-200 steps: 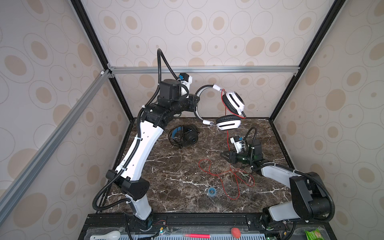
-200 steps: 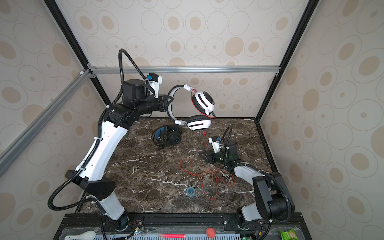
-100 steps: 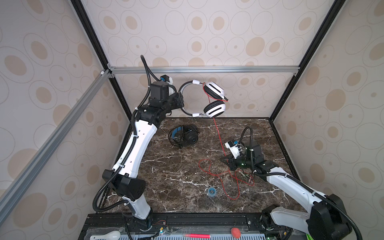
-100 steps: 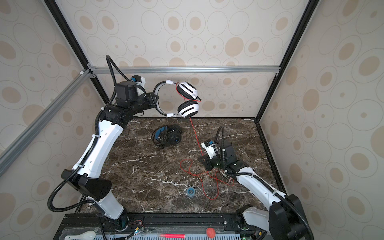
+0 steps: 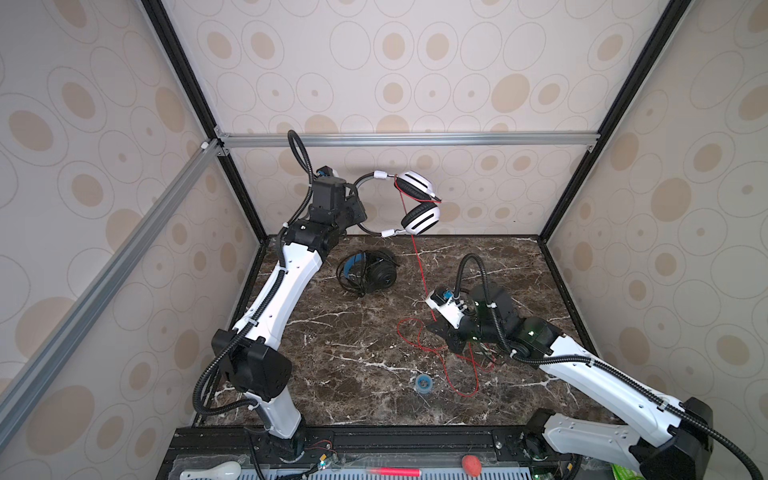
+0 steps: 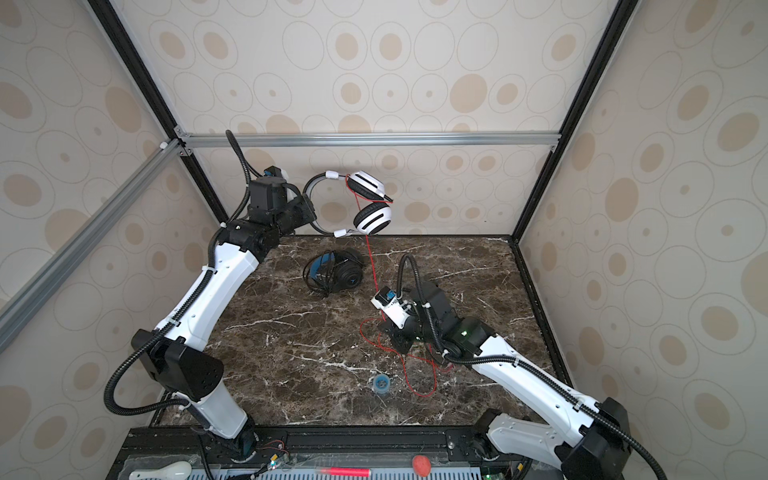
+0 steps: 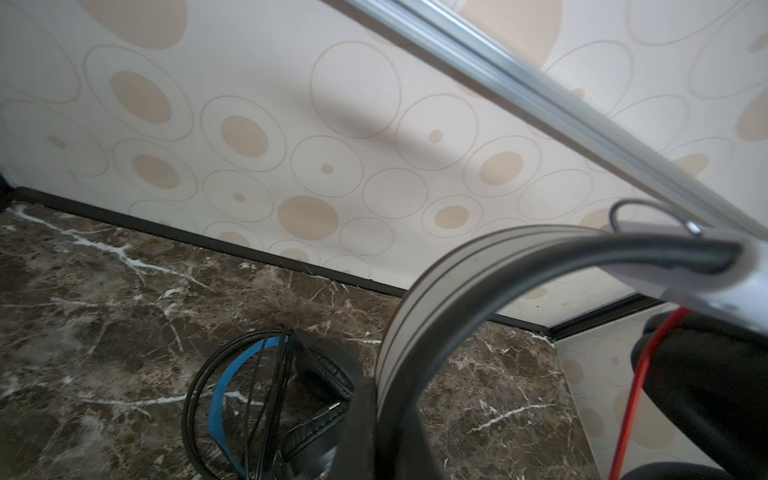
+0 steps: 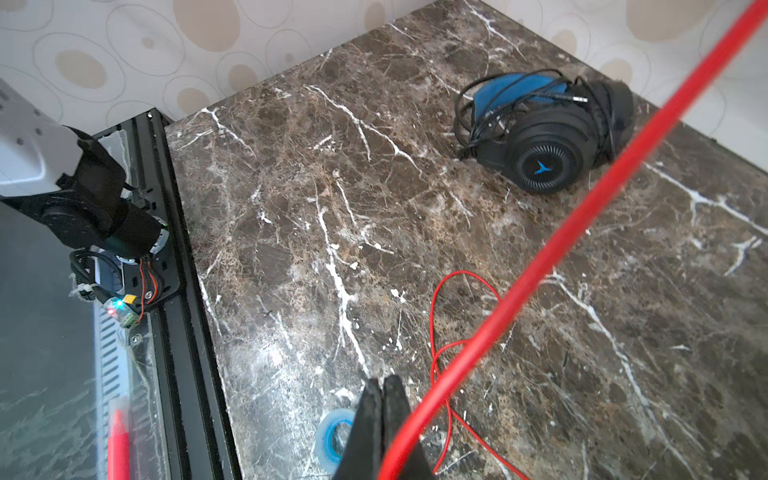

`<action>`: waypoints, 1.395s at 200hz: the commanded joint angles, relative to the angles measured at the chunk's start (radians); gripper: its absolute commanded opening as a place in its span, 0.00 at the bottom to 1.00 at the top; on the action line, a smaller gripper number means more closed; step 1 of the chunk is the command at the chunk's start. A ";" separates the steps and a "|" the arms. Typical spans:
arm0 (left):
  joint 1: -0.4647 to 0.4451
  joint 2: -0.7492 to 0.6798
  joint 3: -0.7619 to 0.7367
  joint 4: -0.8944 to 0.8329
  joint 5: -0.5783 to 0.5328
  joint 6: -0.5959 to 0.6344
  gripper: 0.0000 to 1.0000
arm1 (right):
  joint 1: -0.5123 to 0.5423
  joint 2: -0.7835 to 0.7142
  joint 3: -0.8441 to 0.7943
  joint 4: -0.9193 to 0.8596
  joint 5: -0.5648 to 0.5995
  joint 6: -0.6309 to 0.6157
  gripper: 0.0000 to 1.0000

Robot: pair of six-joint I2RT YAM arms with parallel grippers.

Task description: Wrap the headphones

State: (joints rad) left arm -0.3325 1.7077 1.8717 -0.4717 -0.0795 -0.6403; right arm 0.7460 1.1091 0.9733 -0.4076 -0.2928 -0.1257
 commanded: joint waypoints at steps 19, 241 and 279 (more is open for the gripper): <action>-0.031 -0.023 -0.020 0.076 -0.144 -0.009 0.00 | 0.042 0.044 0.118 -0.126 0.034 -0.077 0.00; -0.264 -0.269 -0.405 -0.036 0.175 0.545 0.00 | -0.245 0.405 0.786 -0.450 0.294 -0.164 0.03; -0.265 -0.303 -0.422 -0.023 0.318 0.550 0.00 | -0.338 0.391 0.716 -0.359 0.155 -0.082 0.05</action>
State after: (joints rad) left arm -0.5911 1.4475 1.4475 -0.5419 0.0875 -0.1093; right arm 0.4450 1.5120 1.7222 -0.8330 -0.0753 -0.2657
